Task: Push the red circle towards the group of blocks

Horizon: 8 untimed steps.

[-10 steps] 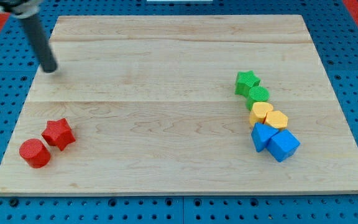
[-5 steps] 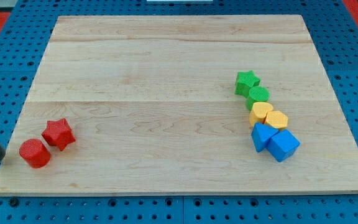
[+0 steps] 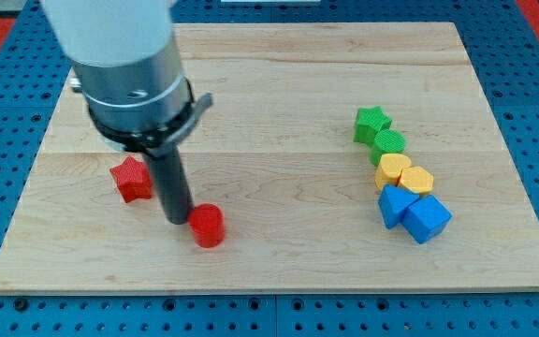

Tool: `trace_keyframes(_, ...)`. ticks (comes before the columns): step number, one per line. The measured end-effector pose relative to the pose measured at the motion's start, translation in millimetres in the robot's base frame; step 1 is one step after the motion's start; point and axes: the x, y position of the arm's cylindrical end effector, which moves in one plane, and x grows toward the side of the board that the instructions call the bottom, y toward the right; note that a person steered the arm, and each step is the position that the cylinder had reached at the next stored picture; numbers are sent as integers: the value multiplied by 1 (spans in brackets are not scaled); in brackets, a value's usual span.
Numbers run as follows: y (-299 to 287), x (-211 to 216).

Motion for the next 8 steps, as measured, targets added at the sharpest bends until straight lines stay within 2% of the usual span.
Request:
trace_keyframes(2, -50, 12)
trace_keyframes(4, 105, 16)
trace_keyframes(5, 93, 24)
trace_keyframes(6, 85, 59)
trace_keyframes(7, 154, 63)
trace_keyframes(8, 162, 50)
